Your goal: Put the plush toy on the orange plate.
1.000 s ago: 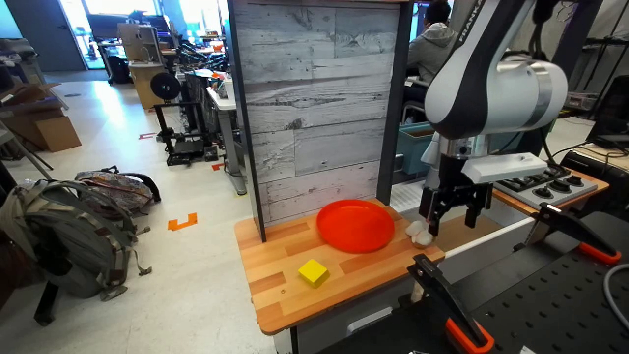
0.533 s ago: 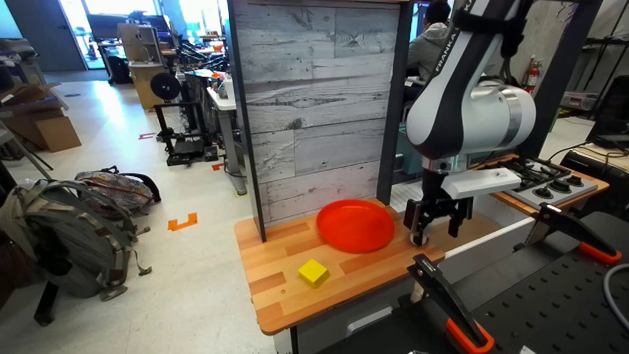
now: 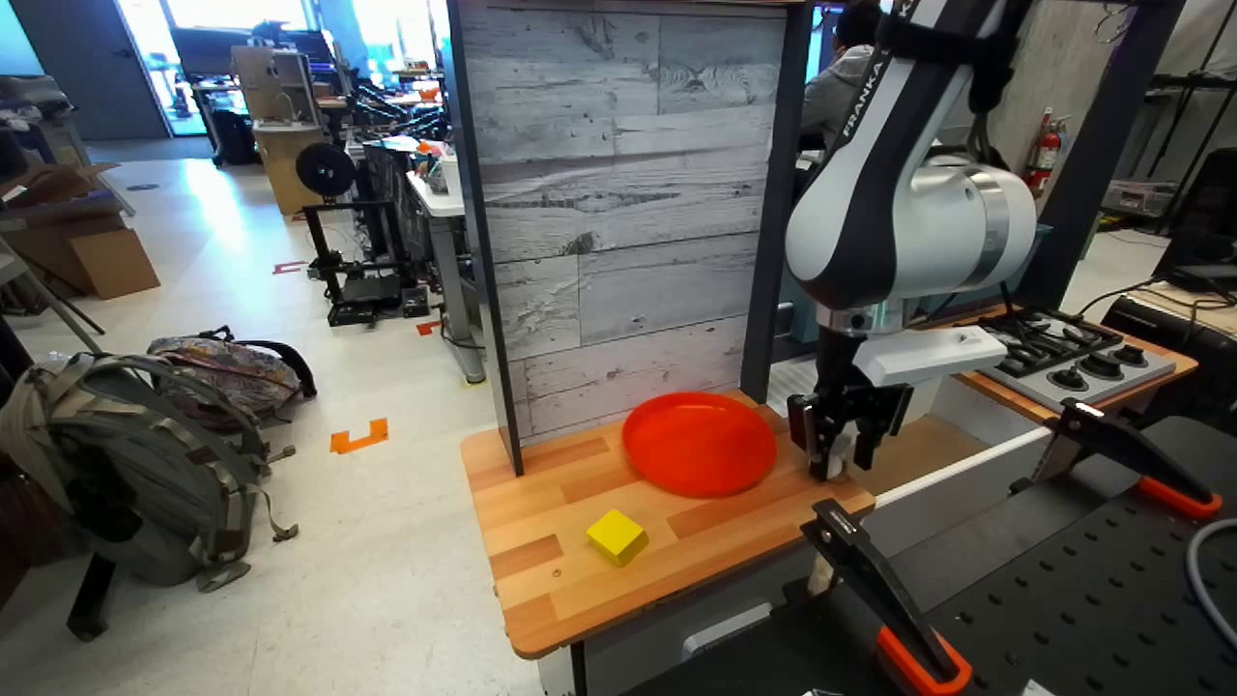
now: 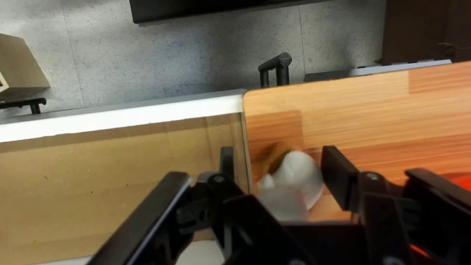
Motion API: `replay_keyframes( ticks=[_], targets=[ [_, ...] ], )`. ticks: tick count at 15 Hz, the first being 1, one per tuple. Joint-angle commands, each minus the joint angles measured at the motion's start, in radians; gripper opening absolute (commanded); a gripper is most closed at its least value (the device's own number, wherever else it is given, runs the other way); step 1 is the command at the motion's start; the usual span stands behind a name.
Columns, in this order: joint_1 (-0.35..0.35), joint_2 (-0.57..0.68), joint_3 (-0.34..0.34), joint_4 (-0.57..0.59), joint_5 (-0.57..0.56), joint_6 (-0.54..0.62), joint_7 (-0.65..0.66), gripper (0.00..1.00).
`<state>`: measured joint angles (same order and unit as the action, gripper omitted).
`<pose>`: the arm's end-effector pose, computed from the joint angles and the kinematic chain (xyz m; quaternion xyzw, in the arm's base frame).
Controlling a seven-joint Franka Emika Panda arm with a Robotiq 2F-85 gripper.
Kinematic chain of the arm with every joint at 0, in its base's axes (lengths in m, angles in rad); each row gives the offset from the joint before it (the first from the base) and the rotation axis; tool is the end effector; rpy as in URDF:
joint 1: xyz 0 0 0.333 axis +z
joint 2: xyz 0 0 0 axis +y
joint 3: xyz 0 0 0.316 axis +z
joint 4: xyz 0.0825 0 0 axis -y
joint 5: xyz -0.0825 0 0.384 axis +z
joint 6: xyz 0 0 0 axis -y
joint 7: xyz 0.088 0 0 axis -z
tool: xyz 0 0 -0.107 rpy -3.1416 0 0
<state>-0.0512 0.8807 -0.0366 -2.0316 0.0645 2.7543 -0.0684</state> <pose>0.5315 -0.0519 -0.0038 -0.9963 0.0349 0.0784 0.0013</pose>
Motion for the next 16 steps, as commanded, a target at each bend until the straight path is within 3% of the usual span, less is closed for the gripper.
replay_keyframes(
  ticks=[1,5,10,16],
  targets=[
    [0.002,0.018,-0.002,0.018,-0.023,0.031,0.017,0.31],
    [-0.019,-0.003,0.014,0.015,-0.01,0.032,0.008,0.02],
    [-0.058,-0.042,0.045,0.002,0.011,0.046,-0.004,0.01],
    [-0.112,-0.164,0.118,-0.092,0.037,0.066,-0.021,0.02]
  ],
)
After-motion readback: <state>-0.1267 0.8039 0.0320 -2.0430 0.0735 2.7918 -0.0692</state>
